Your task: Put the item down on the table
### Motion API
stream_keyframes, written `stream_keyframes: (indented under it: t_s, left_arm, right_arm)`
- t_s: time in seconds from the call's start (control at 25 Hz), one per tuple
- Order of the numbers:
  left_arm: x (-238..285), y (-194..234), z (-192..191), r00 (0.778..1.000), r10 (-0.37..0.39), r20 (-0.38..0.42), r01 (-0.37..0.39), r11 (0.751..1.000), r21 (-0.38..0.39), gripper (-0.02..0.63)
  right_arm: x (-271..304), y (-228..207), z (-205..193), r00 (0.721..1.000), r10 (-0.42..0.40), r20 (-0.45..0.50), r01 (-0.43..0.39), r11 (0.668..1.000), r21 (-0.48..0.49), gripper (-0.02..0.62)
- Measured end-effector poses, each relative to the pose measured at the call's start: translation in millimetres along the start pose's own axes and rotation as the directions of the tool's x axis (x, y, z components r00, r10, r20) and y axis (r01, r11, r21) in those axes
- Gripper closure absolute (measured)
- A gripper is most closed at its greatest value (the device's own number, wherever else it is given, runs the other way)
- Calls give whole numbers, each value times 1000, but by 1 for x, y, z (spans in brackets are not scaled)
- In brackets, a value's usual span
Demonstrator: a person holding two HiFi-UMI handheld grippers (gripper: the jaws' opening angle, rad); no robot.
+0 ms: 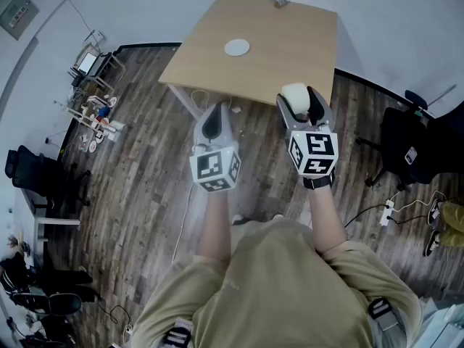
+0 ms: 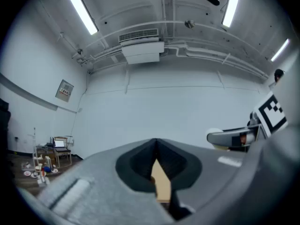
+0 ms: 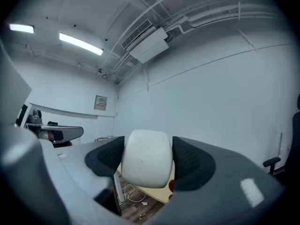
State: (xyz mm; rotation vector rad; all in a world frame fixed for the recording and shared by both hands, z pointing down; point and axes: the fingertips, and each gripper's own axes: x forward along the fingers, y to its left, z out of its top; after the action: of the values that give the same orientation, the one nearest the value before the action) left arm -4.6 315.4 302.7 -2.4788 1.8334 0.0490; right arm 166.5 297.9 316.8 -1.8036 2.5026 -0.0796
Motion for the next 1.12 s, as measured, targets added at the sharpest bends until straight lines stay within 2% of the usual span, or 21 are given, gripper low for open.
stream_keyframes:
  t_s: [0.2, 0.48, 0.84, 1.12]
  left_arm:
    - [-5, -18, -9, 1000, 29, -6, -29, 1000, -8, 604]
    - [2, -22, -17, 999, 43, -23, -44, 999, -16, 604]
    - [62, -15, -27, 1000, -2, -24, 1, 999, -38, 604]
    - [127, 5, -29, 1000, -28, -7, 27, 999, -29, 603]
  right_arm:
    - [-10, -16, -13, 1000, 24, -10, -24, 1000, 16, 272]
    - [-2, -21, -19, 998, 57, -18, -56, 997, 44, 272]
    - [36, -41, -23, 999, 28, -36, -27, 999, 32, 272]
    - [94, -56, -18, 999, 1, -38, -1, 1000, 15, 272]
